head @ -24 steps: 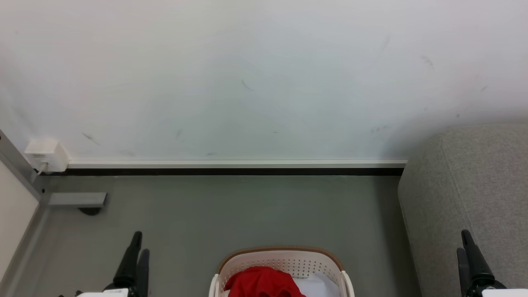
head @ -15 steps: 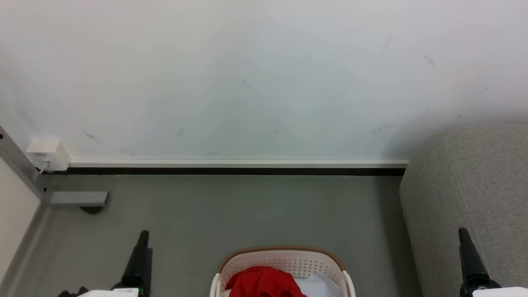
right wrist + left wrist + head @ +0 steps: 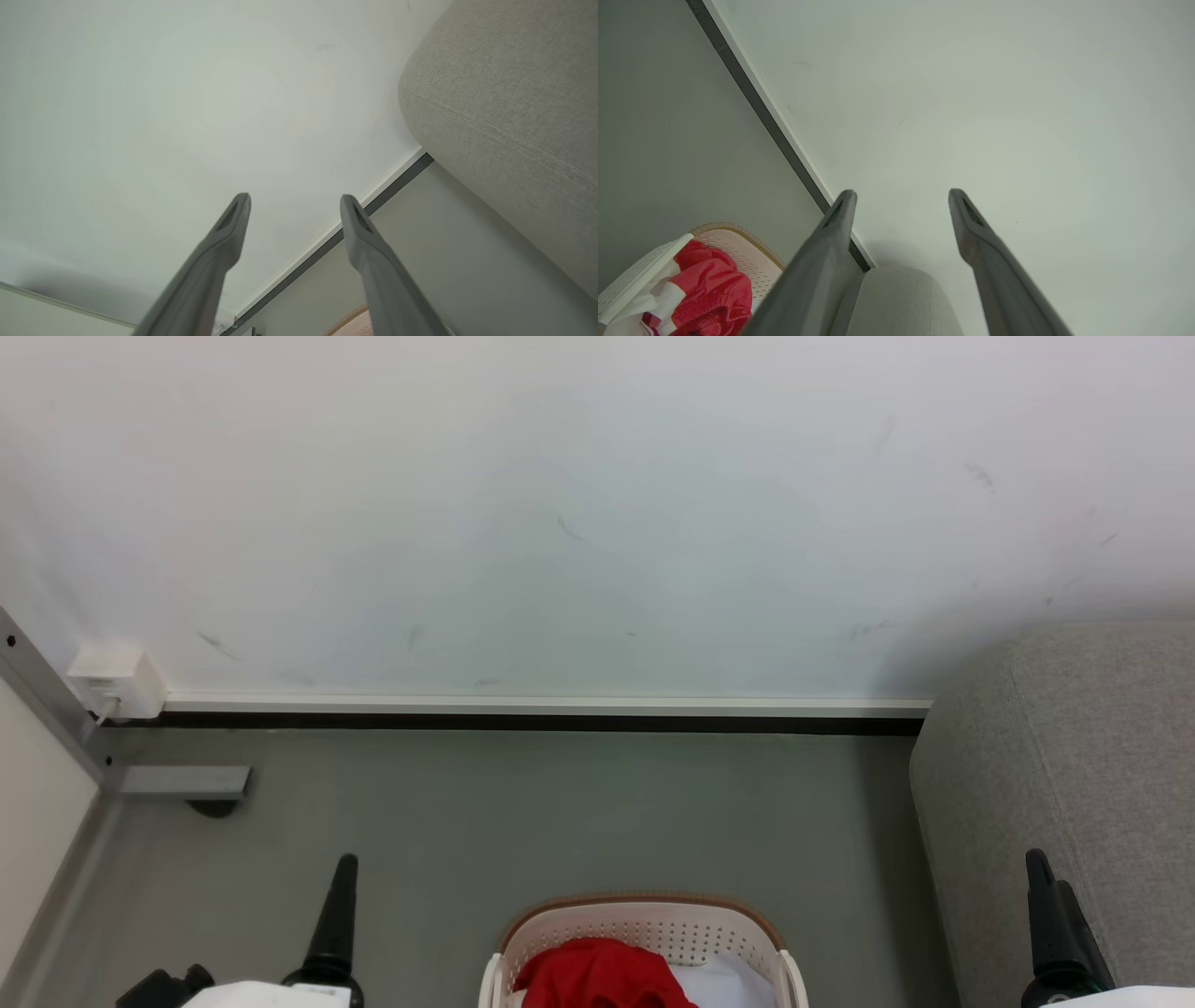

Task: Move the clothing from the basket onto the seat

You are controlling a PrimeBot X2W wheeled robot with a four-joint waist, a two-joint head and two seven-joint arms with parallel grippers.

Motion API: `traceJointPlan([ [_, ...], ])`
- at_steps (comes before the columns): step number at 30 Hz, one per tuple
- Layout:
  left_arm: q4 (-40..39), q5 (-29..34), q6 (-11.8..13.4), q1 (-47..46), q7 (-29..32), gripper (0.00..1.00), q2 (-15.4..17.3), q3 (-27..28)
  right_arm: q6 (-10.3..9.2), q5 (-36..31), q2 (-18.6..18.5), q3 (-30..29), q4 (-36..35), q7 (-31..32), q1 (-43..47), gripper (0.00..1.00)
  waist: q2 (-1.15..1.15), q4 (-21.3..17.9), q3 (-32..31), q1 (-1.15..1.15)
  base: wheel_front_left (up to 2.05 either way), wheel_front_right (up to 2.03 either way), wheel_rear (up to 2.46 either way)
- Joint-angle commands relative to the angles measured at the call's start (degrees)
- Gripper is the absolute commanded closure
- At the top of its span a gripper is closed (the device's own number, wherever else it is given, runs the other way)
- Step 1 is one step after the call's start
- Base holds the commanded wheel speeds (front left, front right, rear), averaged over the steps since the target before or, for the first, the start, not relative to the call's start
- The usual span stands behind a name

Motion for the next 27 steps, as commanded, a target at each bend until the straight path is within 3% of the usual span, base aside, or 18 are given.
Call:
traceJointPlan([
  [1,-0.99,2.57,0.09,-0.23,-0.69,0.0,0.58,-0.01,-0.03,-3.08,-0.92,0.23,-1.07,-0.72,-0.49,0.0,0.0,0.03,0.01,0.0,0.0,0.0,0.0],
  [12,-2.18,15.78,0.77,-0.07,-2.86,0.0,0.68,-1.26,-0.04,-15.72,-2.0,1.61,-1.08,-2.88,-0.17,0.0,0.0,0.34,0.05,0.0,0.0,0.0,0.0],
  [27,-2.75,29.85,1.32,0.68,-5.52,0.0,0.77,-2.74,-0.06,-27.54,-2.96,2.83,-1.06,-5.57,0.24,0.0,0.0,0.67,-0.06,0.0,0.0,0.0,0.0],
])
